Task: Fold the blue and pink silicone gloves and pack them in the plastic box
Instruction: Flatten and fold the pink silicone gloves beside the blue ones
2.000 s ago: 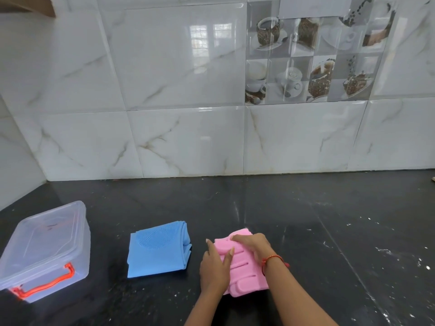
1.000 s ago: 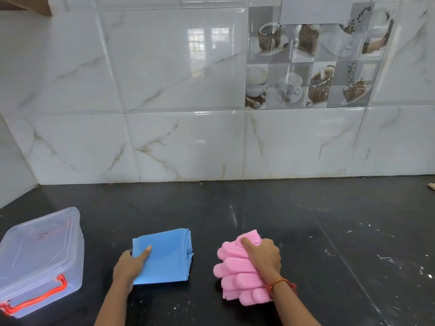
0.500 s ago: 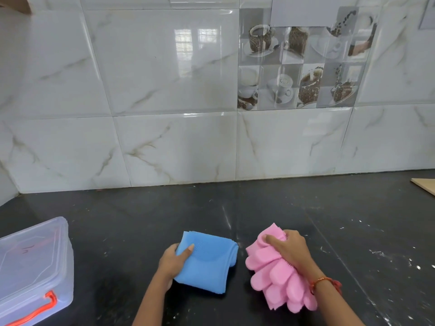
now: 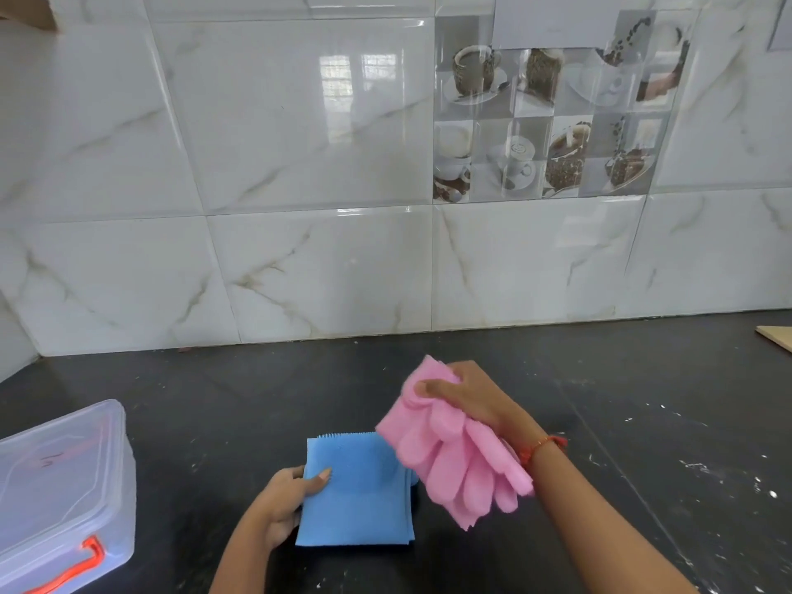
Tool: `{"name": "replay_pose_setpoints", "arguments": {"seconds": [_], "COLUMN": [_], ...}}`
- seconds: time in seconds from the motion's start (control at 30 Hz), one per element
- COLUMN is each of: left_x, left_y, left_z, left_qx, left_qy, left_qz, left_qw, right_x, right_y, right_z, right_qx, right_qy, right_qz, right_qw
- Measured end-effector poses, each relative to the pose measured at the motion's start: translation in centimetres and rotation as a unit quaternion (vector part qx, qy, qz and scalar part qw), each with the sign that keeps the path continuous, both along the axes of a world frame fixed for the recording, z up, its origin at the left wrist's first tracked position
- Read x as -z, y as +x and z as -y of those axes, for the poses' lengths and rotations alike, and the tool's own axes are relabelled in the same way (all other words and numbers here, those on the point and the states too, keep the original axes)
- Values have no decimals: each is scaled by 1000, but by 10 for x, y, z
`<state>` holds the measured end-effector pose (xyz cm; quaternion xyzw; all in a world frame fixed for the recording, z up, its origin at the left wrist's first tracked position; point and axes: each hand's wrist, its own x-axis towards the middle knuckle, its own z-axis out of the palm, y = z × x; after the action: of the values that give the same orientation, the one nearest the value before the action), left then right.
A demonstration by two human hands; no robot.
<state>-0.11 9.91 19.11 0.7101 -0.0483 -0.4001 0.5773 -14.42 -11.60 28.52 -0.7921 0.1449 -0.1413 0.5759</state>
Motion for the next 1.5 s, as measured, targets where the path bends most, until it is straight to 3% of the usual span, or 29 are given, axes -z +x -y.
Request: {"name": "replay_pose_setpoints", "arguments": {"seconds": [0.17,0.3,0.37,0.5,0.63,0.77,0.97,1.07,1.1,1.17,1.23,1.27,1.37,1.5], "left_x": [5,8,13,9,1,17,20,18,19,21,26,29,31,14], "left_y": [-1,-3,-3,2,-3,-7,-12,-17,-17,-15,-10,-9,-8,-17], "left_z": [-14,-29,-35,-32,-6,2,11,9,8,8,9,9,11,9], "left_qx": [-34,-45,-54,-101,-79,-104,-107,-132,-135,-145,-153,-156,-152,-158], "left_qy": [-21,-11,-27,-41,-18,31,84,109,107,85,67,62,57,25], "left_qz": [0,35,36,-30,30,111,187,209,207,192,174,167,155,135], "left_qw": [999,998,998,994,996,988,973,963,963,967,971,971,974,978], "right_x": [-17,28,50,64,78,79,77,66,61,56,63,68,81,74], "right_y": [63,106,113,118,117,112,99,91,86,73,55,47,32,29], "right_z": [-47,-86,-95,-95,-98,-90,-90,-90,-87,-76,-67,-65,-69,-76], "right_qx": [-115,-192,-186,-161,-129,-71,-18,105,153,225,234,223,163,121], "right_qy": [-133,-331,-375,-476,-500,-423,-362,-274,-258,-249,-148,-50,185,259], "right_qz": [-51,-161,-180,-114,-16,31,57,68,53,-57,-192,-226,-209,-186], "right_qw": [983,910,890,857,856,903,930,954,952,940,942,947,946,940]}}
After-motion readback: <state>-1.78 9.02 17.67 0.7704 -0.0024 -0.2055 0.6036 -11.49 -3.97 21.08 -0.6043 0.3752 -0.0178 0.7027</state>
